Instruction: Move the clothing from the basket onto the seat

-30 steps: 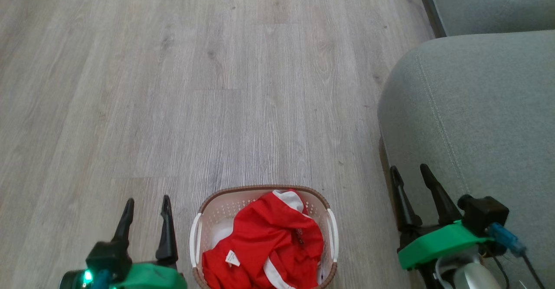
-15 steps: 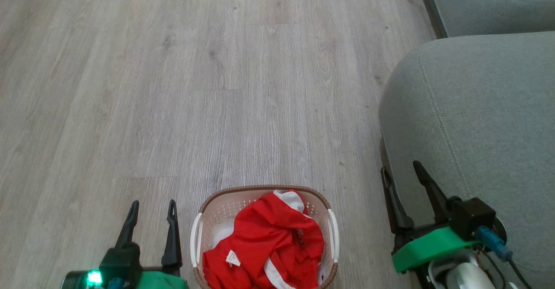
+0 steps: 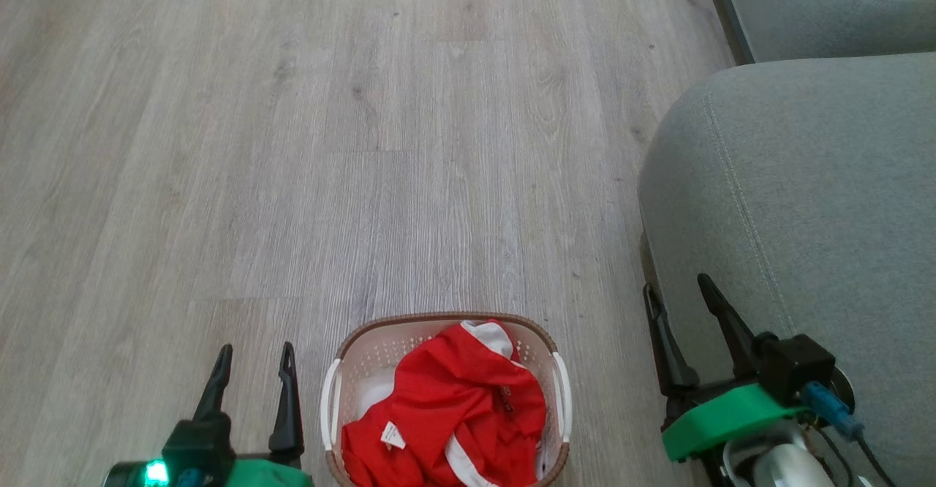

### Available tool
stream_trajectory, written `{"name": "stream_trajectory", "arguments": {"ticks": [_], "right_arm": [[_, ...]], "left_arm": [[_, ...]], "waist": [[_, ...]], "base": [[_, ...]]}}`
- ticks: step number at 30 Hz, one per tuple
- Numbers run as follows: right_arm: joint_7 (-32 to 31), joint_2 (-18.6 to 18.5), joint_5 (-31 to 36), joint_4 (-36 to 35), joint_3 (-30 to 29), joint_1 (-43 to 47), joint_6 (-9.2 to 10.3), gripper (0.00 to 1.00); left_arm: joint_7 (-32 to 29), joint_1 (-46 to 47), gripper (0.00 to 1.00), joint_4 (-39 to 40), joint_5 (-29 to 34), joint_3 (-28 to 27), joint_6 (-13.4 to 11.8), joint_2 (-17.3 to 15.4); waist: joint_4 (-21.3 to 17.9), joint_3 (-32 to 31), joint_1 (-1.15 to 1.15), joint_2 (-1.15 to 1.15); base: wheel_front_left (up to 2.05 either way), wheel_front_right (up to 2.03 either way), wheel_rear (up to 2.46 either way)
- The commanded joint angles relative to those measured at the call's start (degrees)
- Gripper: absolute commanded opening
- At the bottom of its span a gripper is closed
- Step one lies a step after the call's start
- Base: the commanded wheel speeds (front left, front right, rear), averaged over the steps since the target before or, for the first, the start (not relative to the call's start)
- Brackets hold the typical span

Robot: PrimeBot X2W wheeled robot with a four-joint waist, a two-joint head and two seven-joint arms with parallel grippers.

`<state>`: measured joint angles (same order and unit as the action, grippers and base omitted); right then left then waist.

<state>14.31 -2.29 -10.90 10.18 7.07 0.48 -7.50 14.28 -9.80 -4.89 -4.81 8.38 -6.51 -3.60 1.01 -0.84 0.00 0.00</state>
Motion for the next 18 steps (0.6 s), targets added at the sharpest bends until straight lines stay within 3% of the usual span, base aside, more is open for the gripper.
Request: {"name": "stream_trajectory", "arguments": {"ticks": [1, 18], "right_arm": [[0.7, -0.6, 0.3, -1.5, 1.0, -2.5, 0.01, 1.0], [0.7, -0.6, 0.2, -0.9, 0.5, -2.9, 0.01, 1.0]], "left_arm": [[0.7, 1.8, 1.0, 1.6, -0.1, -2.3, 0.1, 0.3], [0.7, 2.0, 1.0, 1.8, 0.3, -2.5, 0.6, 0.6]], "waist": [[0.0, 0.0, 0.0, 0.0], [0.1, 1.1, 0.0, 0.0]], "base": [[0.0, 0.0, 0.0], [0.0, 0.0, 0.0]]}}
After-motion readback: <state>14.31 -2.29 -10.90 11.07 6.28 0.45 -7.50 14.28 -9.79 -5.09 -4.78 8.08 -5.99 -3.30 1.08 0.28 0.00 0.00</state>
